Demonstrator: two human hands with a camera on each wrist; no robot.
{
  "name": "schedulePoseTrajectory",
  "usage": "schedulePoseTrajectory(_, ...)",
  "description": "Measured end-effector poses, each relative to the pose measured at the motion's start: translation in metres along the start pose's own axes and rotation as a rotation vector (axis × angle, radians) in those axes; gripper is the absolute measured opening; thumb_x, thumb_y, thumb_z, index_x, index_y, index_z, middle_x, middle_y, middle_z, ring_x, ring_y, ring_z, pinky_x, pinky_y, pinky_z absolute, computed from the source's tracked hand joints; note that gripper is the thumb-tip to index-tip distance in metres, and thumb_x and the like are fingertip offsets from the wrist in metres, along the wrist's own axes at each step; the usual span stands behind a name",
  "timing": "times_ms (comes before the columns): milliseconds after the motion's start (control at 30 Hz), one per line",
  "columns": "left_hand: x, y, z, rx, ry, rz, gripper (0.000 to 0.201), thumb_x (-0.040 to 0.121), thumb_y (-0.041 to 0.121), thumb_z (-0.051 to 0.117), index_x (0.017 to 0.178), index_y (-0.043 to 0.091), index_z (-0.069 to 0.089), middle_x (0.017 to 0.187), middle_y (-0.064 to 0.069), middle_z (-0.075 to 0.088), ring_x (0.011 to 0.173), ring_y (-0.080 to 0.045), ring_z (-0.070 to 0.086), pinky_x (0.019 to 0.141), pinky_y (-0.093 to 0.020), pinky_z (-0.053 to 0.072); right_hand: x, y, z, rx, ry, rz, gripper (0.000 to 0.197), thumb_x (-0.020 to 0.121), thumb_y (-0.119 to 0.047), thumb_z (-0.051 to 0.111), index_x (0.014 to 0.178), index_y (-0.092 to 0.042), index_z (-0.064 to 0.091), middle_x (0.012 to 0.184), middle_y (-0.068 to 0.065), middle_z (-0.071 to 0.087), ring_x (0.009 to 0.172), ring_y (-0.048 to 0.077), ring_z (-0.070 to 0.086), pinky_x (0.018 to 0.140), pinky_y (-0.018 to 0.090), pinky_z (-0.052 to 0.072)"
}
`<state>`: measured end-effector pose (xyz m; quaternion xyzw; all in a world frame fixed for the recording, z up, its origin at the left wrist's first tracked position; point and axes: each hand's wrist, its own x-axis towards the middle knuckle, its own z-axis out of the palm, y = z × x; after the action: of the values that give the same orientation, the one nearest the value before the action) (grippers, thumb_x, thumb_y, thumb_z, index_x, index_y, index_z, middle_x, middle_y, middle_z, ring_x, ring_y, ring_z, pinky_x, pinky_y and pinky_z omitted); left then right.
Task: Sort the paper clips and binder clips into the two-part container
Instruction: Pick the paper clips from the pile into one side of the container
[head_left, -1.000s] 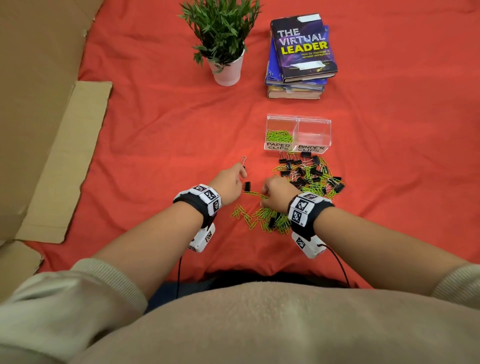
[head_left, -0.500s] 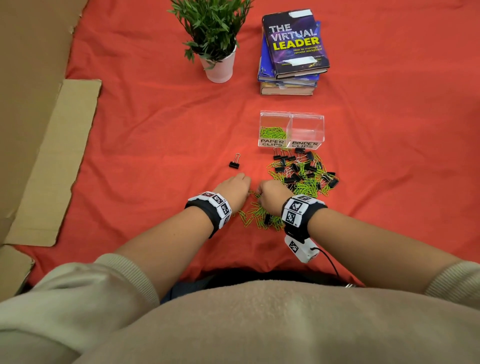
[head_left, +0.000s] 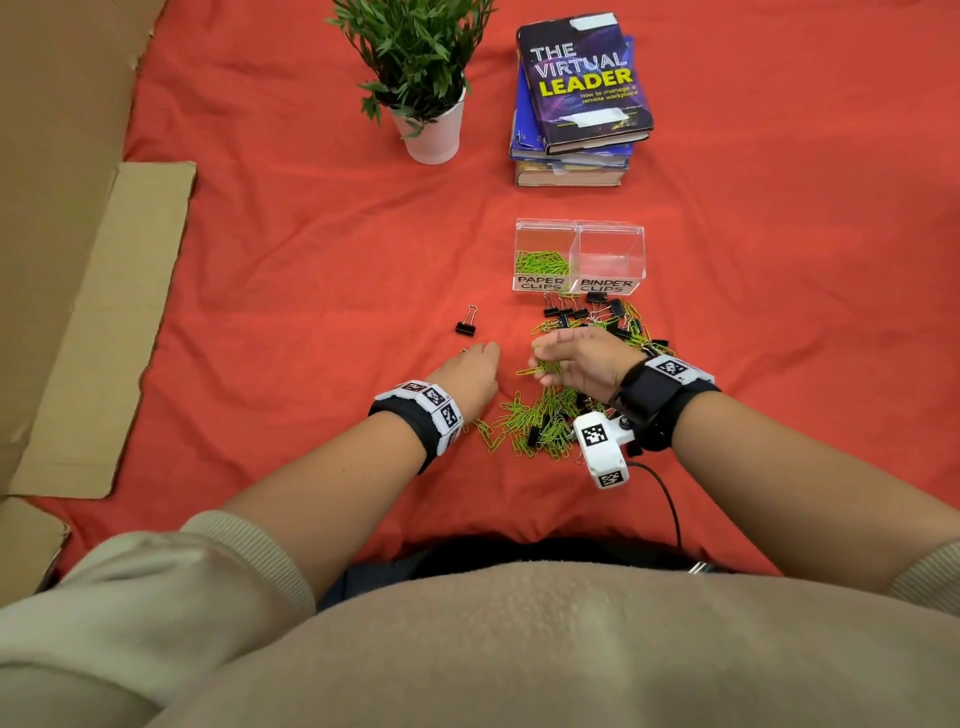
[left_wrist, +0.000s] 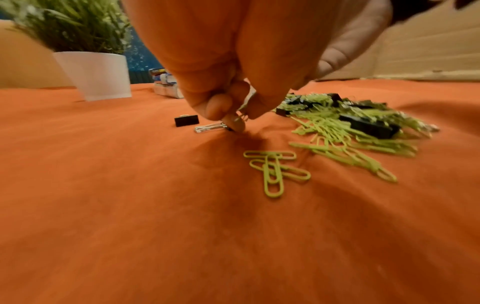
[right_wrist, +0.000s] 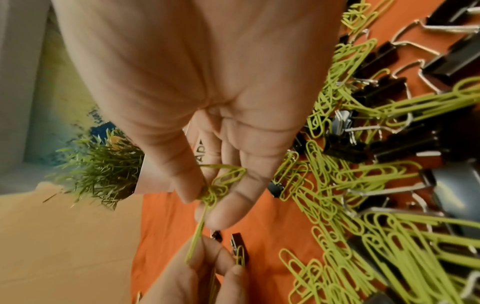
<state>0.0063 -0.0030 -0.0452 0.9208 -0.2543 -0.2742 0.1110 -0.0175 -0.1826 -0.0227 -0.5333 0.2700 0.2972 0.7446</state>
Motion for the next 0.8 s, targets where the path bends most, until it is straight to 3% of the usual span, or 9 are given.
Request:
schedulePoseTrajectory(100,0.000,-0.008,-0.010,-0.278,0.047,-0.075,0.014,0.091,0.007,0.043,0.105,0.006,0.047,0.088,-0.011,0.055,0.079,-0.030,0.056,0.070,-0.037,0.044,0.004,0.003,0.003,-0.068,0.009,-0.001,0.020,0.088,0.011,0.047,0.096,0.000,0.062,0.076,0.013,0.057,0.062,0.020,0.056,0.053,0.024,0.053)
schedulePoseTrajectory(200,0.002,-0.017,-0.017,-0.458,0.100,-0.142,0.020,0.093,0.008,0.040,0.108,0.012,0.054,0.080,-0.003,0.055,0.065,-0.020,0.050,0.063,-0.029,0.041,0.009,0.007,0.010,-0.291,0.047,0.017,0.022,0.085,0.009,0.045,0.089,0.000,0.065,0.079,0.011,0.058,0.062,0.021,0.055,0.054,0.027,0.051)
schedulePoseTrajectory(300,0.002,-0.026,-0.020,-0.561,0.032,-0.203,0.031,0.095,0.009,0.034,0.090,0.016,0.063,0.062,0.000,0.050,0.050,-0.015,0.041,0.050,-0.026,0.033,0.009,0.012,0.017,-0.753,0.039,-0.027,0.006,0.085,-0.009,0.061,0.089,-0.009,0.066,0.084,0.006,0.065,0.068,0.017,0.059,0.062,0.027,0.052)
schedulePoseTrajectory(367,-0.001,-0.029,-0.020,-0.614,-0.033,-0.225,0.035,0.095,0.010,0.032,0.075,0.020,0.059,0.057,-0.002,0.050,0.048,-0.017,0.043,0.051,-0.025,0.035,0.009,0.015,0.023,-1.059,0.027,-0.087,0.017,0.080,-0.019,0.071,0.095,-0.013,0.064,0.089,0.002,0.065,0.065,0.012,0.055,0.059,0.024,0.048)
schedulePoseTrajectory(433,-0.005,-0.030,-0.019,-0.637,-0.075,-0.252,0.032,0.093,0.013,0.032,0.070,0.020,0.053,0.058,-0.004,0.051,0.047,-0.019,0.045,0.051,-0.025,0.036,0.009,0.019,0.030,-1.291,0.011,-0.171,0.035,0.075,-0.025,0.076,0.104,-0.015,0.060,0.100,0.001,0.057,0.078,0.013,0.053,0.068,0.024,0.045)
schedulePoseTrajectory(567,-0.014,-0.031,-0.013,-0.380,-0.131,-0.170,0.010,0.087,0.022,0.053,0.078,0.018,0.050,0.068,0.005,0.051,0.067,-0.018,0.049,0.061,-0.027,0.038,0.016,0.032,0.035,-1.505,-0.075,-0.248,0.055,0.068,-0.028,0.081,0.113,-0.013,0.053,0.108,0.002,0.043,0.094,0.017,0.047,0.084,0.030,0.045)
schedulePoseTrajectory(700,-0.023,-0.035,-0.006,-0.073,-0.238,0.015,0.023,0.075,0.021,0.067,0.093,0.019,0.053,0.079,0.005,0.052,0.073,-0.018,0.049,0.065,-0.027,0.041,0.019,0.035,0.034,-1.547,-0.099,-0.277,0.043,0.072,-0.025,0.079,0.108,-0.014,0.056,0.110,0.004,0.049,0.101,0.020,0.050,0.086,0.033,0.045)
schedulePoseTrajectory(800,-0.023,-0.035,-0.003,0.049,-0.258,0.114,0.030,0.075,0.018,0.066,0.103,0.019,0.055,0.101,-0.003,0.058,0.089,-0.023,0.055,0.078,-0.034,0.048,0.021,0.035,0.032,-1.554,-0.099,-0.273,0.032,0.079,-0.023,0.073,0.107,-0.014,0.060,0.112,0.005,0.058,0.104,0.022,0.055,0.086,0.030,0.044)
